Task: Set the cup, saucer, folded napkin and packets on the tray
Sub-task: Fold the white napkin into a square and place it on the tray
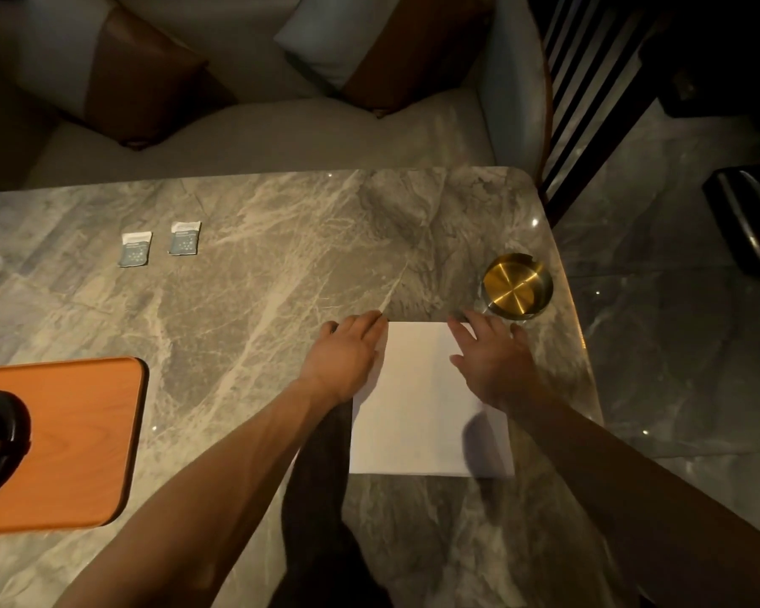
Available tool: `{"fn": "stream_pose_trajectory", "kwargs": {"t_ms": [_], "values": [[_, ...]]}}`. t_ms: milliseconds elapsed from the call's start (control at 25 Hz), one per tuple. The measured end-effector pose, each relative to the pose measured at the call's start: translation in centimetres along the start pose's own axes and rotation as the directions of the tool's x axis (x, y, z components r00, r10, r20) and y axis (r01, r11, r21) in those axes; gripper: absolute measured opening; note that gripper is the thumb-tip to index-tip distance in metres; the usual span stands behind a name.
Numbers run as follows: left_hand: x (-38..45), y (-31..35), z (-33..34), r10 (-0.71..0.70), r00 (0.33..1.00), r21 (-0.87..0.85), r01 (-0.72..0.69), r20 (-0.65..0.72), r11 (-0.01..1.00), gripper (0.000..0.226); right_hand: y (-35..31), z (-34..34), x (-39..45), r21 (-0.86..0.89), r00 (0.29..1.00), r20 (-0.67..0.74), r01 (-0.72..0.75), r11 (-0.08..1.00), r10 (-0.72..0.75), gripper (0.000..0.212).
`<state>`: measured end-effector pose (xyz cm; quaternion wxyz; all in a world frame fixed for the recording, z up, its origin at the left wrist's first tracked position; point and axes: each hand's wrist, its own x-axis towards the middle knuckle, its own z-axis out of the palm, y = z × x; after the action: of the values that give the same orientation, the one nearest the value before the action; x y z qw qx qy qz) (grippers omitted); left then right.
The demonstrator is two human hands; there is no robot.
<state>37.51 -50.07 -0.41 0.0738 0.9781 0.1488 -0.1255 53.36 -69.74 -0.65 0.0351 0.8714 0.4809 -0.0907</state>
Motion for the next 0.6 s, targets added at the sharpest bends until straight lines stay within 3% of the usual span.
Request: {"fn": "stream_pose_trajectory", "kwargs": {"t_ms": [160,360,600], "values": [[2.4,-0.1,-2.6,-0.036,0.991,-0.117,0.051,0.127,0.992,0.059,-0.4,-1.6,1.6,-0.017,0.994,0.089,-0.054,0.998,0.055,0.064],[4.1,-0.2,-3.8,-0.064,0.976,-0.084,0.083,0.207,0.993,0.055,-0.2,-2.8,2.9,0.082,0.961,0.246,-0.152,0.985,0.128,0.059],[2.7,-0.5,-3.9,0.017,0.994,-0.21,0.005,0.104,0.978,0.01,-0.3,-2.6,2.4,0.143,0.966,0.229,-0.155,0.977,0.12,0.067]]}}
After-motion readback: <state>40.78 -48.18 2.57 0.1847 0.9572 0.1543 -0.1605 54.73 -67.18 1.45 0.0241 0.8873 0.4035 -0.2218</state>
